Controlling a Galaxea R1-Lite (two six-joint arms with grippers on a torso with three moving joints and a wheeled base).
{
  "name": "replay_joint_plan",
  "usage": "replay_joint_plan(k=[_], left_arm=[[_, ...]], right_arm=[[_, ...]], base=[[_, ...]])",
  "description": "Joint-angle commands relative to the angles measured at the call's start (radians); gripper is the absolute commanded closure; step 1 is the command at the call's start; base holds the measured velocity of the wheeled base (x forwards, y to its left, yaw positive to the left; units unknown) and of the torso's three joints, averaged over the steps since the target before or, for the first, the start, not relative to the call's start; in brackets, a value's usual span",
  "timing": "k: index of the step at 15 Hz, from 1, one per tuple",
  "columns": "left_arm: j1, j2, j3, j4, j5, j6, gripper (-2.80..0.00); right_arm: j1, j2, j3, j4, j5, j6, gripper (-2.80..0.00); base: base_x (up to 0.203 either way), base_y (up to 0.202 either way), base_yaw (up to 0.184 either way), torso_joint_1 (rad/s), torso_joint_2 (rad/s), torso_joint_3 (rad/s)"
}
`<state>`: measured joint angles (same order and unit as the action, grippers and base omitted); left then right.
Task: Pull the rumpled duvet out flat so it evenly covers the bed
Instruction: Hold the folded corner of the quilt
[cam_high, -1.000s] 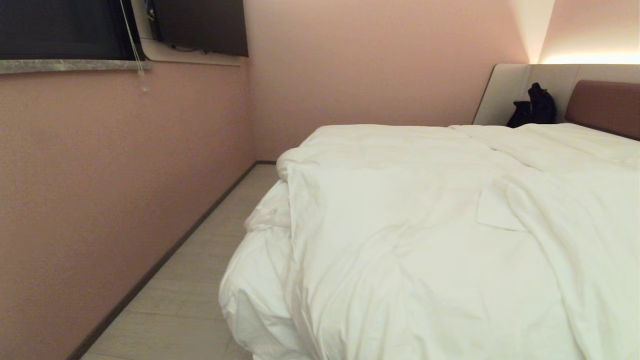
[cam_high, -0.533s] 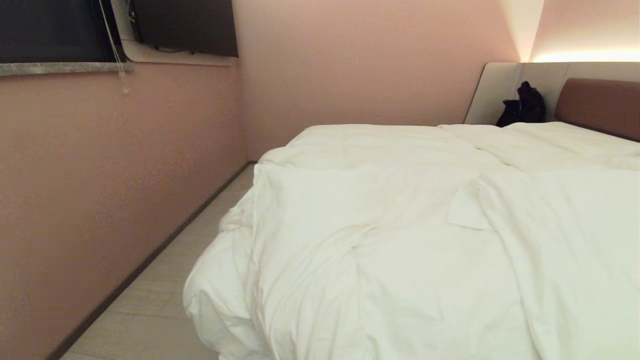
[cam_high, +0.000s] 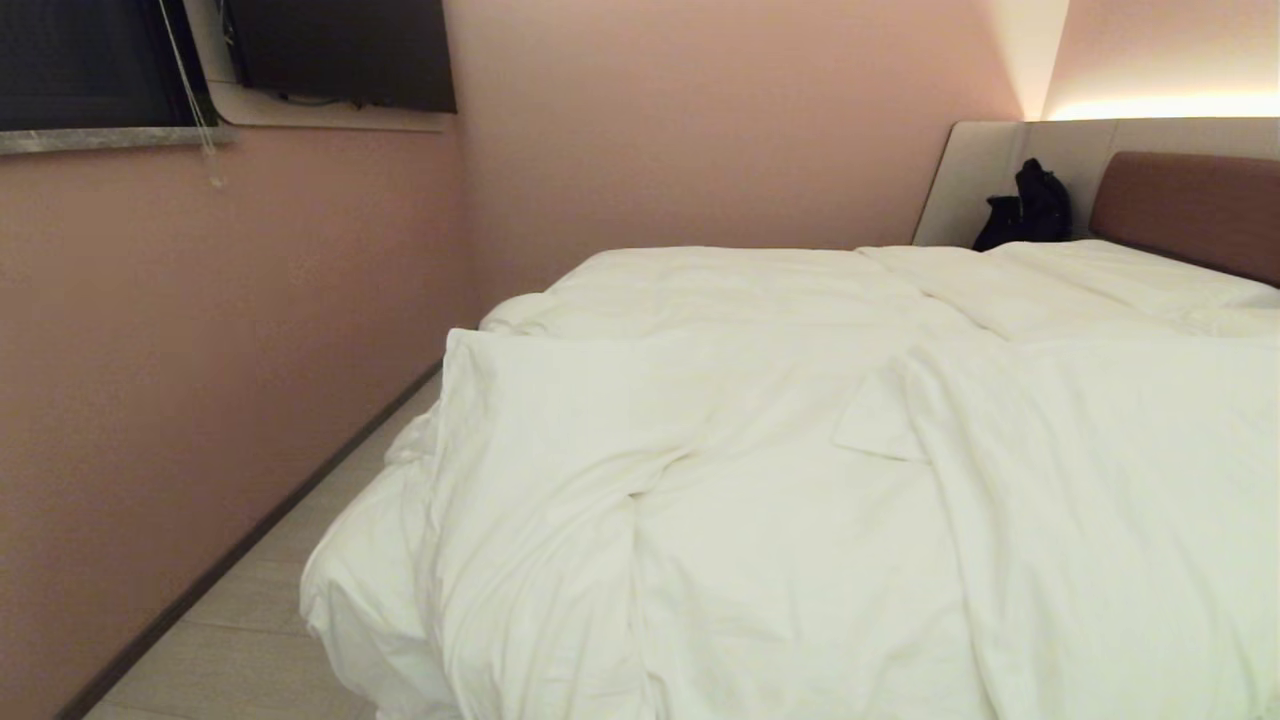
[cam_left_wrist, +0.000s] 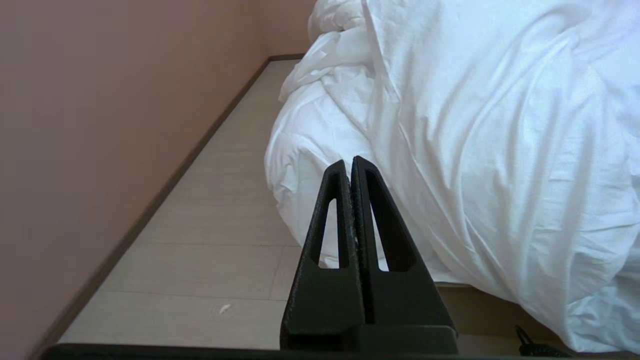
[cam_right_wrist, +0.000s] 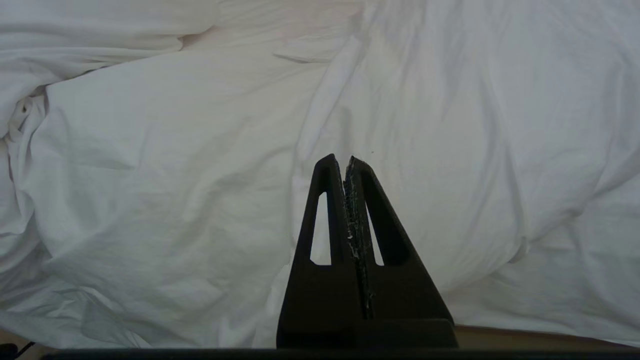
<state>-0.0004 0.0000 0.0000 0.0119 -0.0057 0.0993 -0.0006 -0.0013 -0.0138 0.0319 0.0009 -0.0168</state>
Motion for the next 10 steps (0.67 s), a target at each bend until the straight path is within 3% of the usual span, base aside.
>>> replay_joint_plan(k=[1, 7, 10], left_arm=[[0.0, 0.0, 0.0, -0.001, 0.0, -0.001, 0.0], [0.0, 0.0, 0.0, 0.0, 0.0, -0.001, 0.0], [0.0, 0.0, 0.0, -0.001, 0.0, -0.004, 0.0]], right_arm=[[0.001, 0.001, 0.0, 0.0, 0.001, 0.0, 0.0], [0.001, 0.001, 0.0, 0.0, -0.002, -0.008, 0.0], [0.001, 0.001, 0.0, 0.0, -0.002, -0.009, 0.0]], base=[[0.0, 0.0, 0.0, 0.0, 0.0, 0.0], [0.0, 0.0, 0.0, 0.0, 0.0, 0.0], [-0.16, 0.0, 0.002, -0.002, 0.0, 0.0]])
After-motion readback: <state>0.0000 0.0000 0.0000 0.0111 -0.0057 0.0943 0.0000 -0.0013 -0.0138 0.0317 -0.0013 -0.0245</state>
